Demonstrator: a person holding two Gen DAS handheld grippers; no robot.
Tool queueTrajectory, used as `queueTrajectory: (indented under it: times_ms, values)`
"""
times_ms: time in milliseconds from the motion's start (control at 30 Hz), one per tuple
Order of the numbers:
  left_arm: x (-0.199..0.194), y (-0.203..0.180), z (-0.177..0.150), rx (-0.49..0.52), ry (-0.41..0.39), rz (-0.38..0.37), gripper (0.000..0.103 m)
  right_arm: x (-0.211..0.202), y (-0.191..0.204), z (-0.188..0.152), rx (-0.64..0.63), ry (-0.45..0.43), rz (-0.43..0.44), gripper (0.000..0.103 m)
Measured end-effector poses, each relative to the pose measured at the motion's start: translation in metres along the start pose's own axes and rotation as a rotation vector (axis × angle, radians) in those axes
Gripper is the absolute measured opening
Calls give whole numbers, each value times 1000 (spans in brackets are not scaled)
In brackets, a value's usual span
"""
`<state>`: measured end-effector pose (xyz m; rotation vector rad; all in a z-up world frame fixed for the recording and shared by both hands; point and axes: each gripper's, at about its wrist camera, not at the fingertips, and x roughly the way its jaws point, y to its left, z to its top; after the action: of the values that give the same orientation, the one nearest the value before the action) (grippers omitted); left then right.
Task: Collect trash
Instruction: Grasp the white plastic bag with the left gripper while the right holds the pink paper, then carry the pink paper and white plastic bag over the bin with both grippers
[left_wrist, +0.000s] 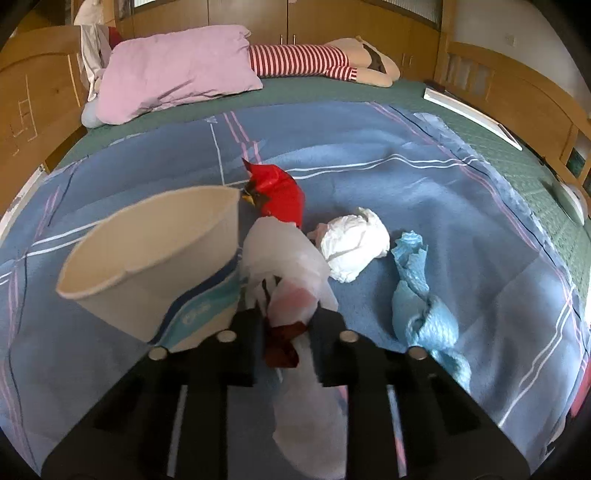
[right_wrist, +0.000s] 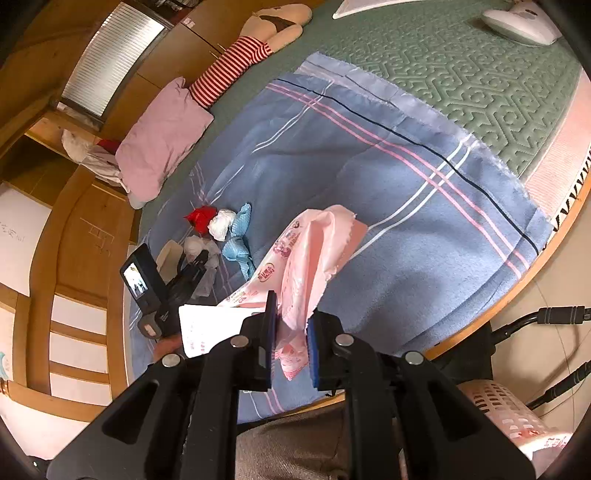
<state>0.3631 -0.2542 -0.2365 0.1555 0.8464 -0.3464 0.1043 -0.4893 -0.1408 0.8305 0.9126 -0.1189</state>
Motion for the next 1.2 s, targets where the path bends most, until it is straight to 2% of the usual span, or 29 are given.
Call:
queueTrajectory:
  times_ms: [133,300,533,600,700,800,900,1000,1200]
  values:
    - [-31,7,-6,-18,-36,-5,17,-14,11,-9,-37,-52,-12,15]
    - [-89,3,-18,3,-112,7,17,-36,31,-30,-114,-136,-52,15]
    - [-181,-14,-37,37,-198,-9,17,-76,60,-80,-220,-309,-152,15]
    - [-206,-24,-46,56,-222,-15,17,-88,63,-94,-221,-345,-157,15]
    - [-242,-40,-61,90,-253,-62,17,-107,62,-112,-219,-409,-185,15]
    - [-277,-62,-79,111,-258,-153,18,-132,53,-136,-187,-473,-206,15]
    - [-303,-90,-99,167,-275,-208,18,-154,46,-156,-174,-526,-254,15]
    - [-329,-121,-118,219,-286,-287,18,-179,37,-180,-170,-594,-334,15]
    - [-372,-181,-159,329,-300,-423,18,-224,17,-228,-141,-736,-547,15]
